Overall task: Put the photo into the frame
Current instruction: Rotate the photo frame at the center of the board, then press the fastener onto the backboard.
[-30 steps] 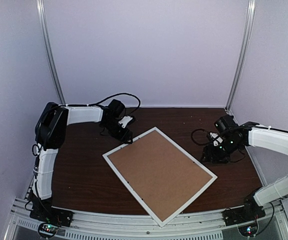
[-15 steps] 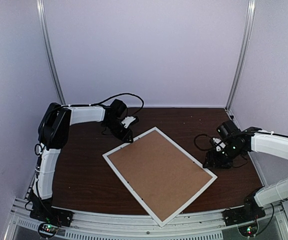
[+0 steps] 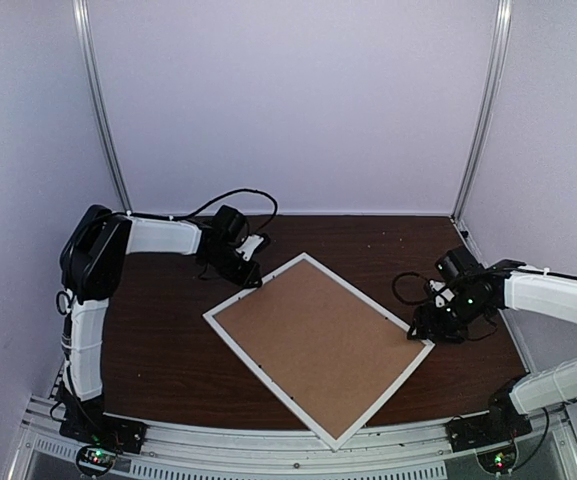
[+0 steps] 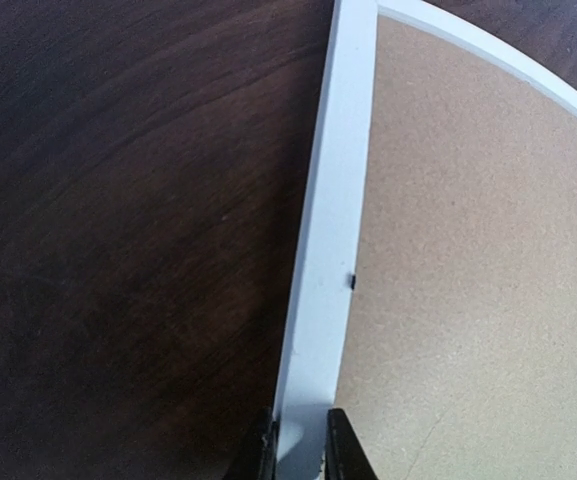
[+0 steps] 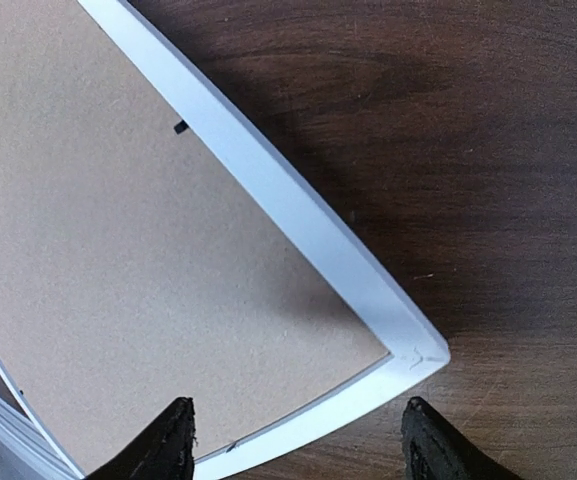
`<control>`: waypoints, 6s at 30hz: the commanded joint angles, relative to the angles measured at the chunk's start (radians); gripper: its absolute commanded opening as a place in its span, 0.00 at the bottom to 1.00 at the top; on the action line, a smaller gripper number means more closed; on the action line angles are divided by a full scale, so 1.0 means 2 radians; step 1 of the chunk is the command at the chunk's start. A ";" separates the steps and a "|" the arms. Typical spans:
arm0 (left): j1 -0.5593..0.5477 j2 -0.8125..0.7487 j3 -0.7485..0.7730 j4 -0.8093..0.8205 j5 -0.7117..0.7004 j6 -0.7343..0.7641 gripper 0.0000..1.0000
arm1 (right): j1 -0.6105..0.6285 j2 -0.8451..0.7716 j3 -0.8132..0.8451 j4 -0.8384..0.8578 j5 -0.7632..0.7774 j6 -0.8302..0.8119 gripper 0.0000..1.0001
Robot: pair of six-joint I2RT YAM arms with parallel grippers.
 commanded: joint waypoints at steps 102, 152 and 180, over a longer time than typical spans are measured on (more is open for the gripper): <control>-0.043 -0.132 -0.224 0.000 -0.054 -0.205 0.74 | -0.006 0.168 0.048 0.083 0.028 -0.056 0.21; -0.056 -0.319 -0.385 -0.027 -0.056 -0.219 0.89 | -0.011 0.166 0.039 0.095 0.022 -0.055 0.21; -0.105 -0.302 -0.378 -0.013 -0.067 -0.249 0.88 | -0.013 0.167 0.034 0.099 0.019 -0.054 0.21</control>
